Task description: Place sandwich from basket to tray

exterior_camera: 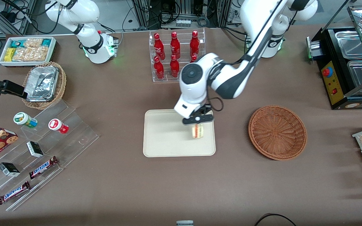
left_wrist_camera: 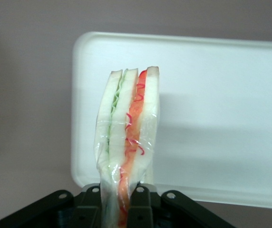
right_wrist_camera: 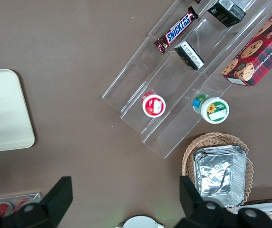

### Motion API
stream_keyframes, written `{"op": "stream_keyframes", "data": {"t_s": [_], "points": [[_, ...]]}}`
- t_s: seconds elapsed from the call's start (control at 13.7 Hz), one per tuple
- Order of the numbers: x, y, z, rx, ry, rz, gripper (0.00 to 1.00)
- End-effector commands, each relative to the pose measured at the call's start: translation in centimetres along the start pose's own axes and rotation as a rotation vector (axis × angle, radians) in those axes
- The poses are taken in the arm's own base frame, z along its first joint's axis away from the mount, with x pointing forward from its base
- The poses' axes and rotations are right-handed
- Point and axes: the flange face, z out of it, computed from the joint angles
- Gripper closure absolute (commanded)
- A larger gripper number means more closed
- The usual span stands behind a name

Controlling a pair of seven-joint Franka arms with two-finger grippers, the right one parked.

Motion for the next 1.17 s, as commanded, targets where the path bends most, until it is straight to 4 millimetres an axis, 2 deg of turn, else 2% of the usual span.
{"op": "stream_keyframes", "data": {"t_s": [0.0,0.07,0.15,0.44,1.1], "points": [[0.3,3.4,2.2,-0.017,0.002,0.077,1.00],[-0.4,4.4,3.2,-0.014,-0.005,0.094,1.00],[-0.3,4.6,4.1,-0.009,-0.010,0.097,1.00],[1.0,5.4,6.0,-0.027,0.010,0.120,1.00],[1.8,6.0,8.3,-0.034,0.014,0.000,1.00]]}}
